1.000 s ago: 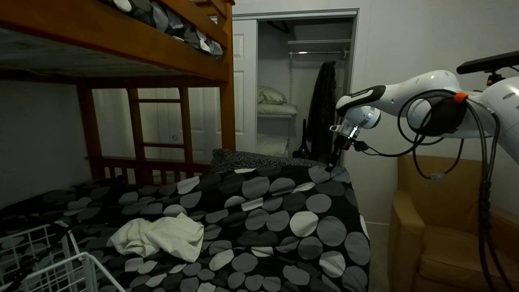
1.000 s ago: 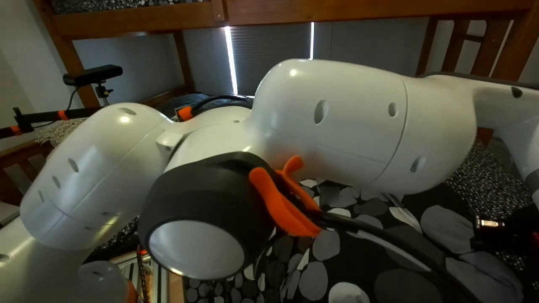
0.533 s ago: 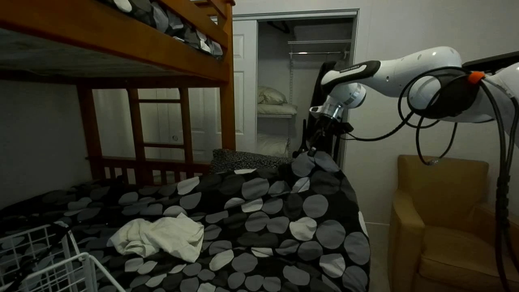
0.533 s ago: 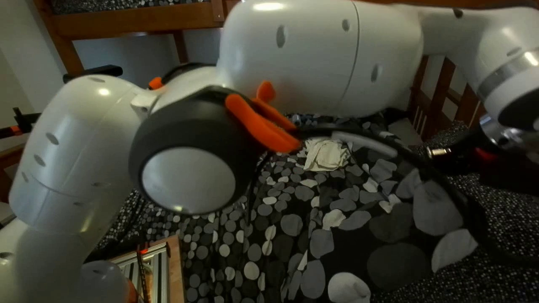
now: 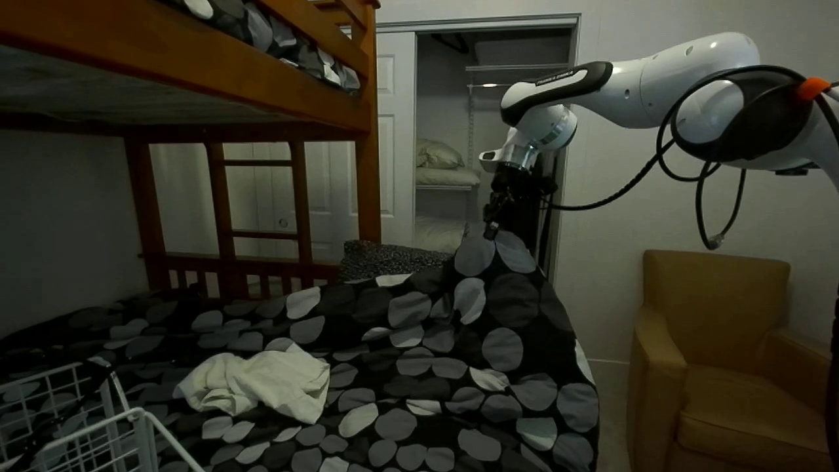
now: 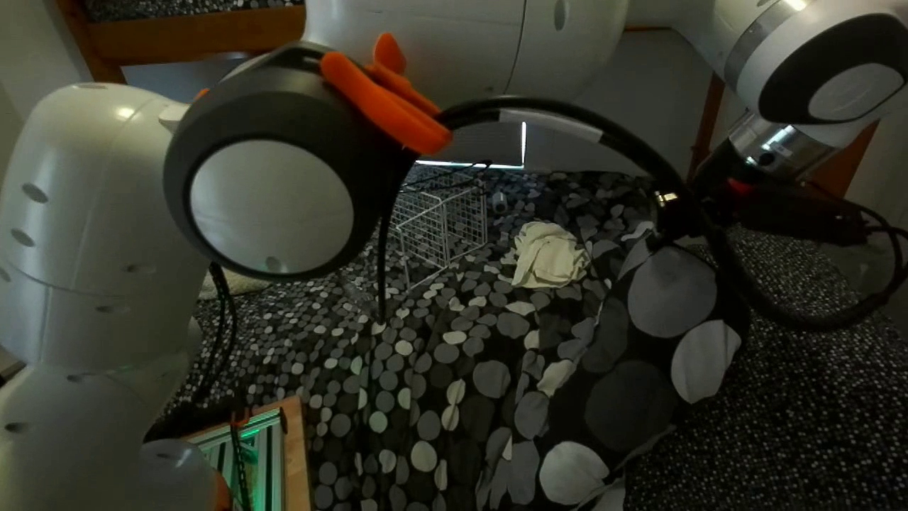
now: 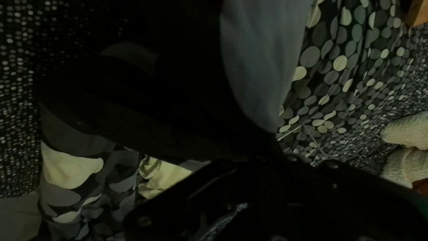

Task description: Pull the bottom right side of the duvet to the left

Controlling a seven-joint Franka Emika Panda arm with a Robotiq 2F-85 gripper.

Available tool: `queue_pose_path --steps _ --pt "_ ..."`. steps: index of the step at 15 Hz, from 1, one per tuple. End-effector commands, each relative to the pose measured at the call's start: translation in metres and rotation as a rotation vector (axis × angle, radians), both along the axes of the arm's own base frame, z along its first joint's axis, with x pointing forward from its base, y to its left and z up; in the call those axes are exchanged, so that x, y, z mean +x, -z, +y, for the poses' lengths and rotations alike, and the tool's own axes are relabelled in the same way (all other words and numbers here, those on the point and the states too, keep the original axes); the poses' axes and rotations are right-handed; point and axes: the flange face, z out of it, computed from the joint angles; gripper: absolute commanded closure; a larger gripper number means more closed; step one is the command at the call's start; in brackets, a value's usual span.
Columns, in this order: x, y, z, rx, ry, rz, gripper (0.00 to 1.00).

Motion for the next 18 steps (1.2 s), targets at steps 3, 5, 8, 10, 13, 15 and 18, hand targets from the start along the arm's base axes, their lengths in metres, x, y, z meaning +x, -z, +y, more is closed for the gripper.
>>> queue_pose_path --steps 3,5,8,10,13,15,18 --pt "0.016 -0.014 0.082 -0.008 -0.186 -0.061 0.99" --pt "0.015 -0.03 0.13 -0.005 -0.278 -0.101 0.99" --pt "0.002 -0.052 0.224 -0.013 -0.442 -0.121 0.99" --pt "-0.015 -0.07 0.282 -0.024 -0.551 -0.133 0.99" --pt "-0.019 -0.064 0.29 -0.033 -0.536 -0.125 0.97" --pt "-0.02 -0.066 0.296 -0.037 -0.548 -0.13 0.99" --pt "-0.032 -0.06 0.36 -0.054 -0.725 -0.152 0.99"
